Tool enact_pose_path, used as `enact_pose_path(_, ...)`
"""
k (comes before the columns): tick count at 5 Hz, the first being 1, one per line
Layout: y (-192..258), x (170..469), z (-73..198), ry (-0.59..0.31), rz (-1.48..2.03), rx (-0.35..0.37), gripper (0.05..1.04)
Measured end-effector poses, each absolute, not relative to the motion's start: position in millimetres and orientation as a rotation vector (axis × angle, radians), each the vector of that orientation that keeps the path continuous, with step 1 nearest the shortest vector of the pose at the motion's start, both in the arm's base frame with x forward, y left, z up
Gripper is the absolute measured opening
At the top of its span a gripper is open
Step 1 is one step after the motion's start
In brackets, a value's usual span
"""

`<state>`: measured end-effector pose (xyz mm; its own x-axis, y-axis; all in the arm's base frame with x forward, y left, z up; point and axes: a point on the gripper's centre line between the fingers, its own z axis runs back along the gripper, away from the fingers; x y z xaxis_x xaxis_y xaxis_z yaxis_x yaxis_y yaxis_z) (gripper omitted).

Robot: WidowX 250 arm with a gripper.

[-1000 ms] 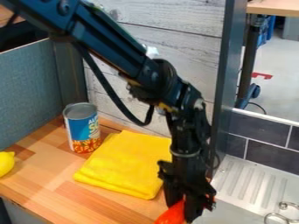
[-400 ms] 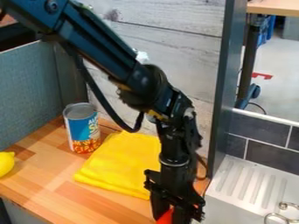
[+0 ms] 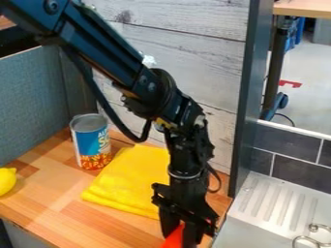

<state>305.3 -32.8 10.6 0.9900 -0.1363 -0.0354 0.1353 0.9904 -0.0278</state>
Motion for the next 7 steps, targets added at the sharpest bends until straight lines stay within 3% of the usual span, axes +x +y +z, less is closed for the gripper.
enact_pose_path(1, -29, 309, 13, 0.028, -0.133, -0.031, 0.548)
enact_pose_path(2, -32, 308, 11, 0.038, -0.145, -0.051, 0.63)
enact_pose_path(3, -28, 310, 12, 0.034, -0.143, -0.063, 0.927)
enact_pose_path(4, -26, 313, 31, -0.015, -0.131, -0.055, 1.014)
enact_pose_path(5, -24, 314, 56, -0.067, -0.124, -0.042, 1.009)
enact_pose_path(6, -18, 301, 92, -0.1, -0.146, -0.073, 1.009)
enact_pose_path(7, -4, 279, 121, -0.027, -0.148, -0.054, 1.008)
